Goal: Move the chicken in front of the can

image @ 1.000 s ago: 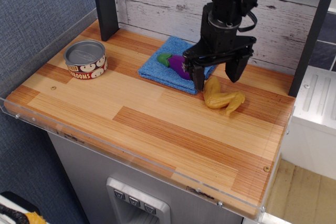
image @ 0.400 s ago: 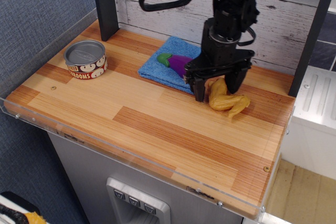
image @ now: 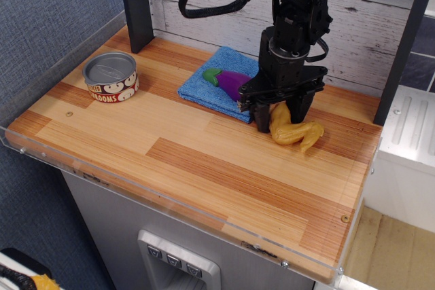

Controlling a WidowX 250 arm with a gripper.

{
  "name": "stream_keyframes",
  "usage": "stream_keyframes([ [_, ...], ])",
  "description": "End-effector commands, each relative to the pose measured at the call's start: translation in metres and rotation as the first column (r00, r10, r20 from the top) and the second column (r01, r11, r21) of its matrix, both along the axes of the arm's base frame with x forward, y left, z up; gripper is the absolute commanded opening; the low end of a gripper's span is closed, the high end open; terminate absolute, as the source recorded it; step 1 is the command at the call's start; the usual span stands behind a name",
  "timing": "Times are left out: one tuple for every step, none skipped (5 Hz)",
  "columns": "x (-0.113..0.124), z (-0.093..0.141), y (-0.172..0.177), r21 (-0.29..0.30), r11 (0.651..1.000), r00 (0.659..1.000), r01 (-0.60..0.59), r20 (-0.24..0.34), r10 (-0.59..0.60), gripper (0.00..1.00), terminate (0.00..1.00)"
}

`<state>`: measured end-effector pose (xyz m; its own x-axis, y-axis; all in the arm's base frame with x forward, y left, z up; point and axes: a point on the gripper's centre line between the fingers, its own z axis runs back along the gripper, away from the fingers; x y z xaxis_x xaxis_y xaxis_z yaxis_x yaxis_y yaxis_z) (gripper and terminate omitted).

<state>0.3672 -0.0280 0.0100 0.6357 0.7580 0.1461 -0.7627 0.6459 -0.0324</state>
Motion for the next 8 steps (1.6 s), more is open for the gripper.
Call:
stream_keyframes([
  [-0.002, 0.007, 0.001, -0.026, 1.0, 1.0, 0.005, 0.025, -0.004, 0.0, 0.0],
  [-0.01, 0.029, 0.007, -0.064, 0.998, 0.999, 0.01, 0.034, -0.008, 0.0, 0.0],
  [-0.027, 0.056, 0.021, -0.048, 0.998, 0.997, -0.035, 0.062, 0.038, 0.0, 0.0],
  [-0.046, 0.073, 0.039, -0.076, 0.994, 0.993, -0.084, 0.081, 0.09, 0.0, 0.0],
  [-0.071, 0.081, 0.067, -0.087, 0.985, 0.985, -0.151, 0.075, 0.157, 0.0, 0.0],
  [-0.098, 0.083, 0.101, -0.09, 0.961, 0.958, -0.26, 0.097, 0.268, 0.0, 0.0],
  [-0.116, 0.073, 0.125, -0.135, 0.934, 0.933, -0.331, 0.101, 0.345, 0.0, 0.0],
  [-0.12, 0.06, 0.14, -0.08, 0.924, 0.92, -0.373, 0.1, 0.38, 0.0, 0.0],
])
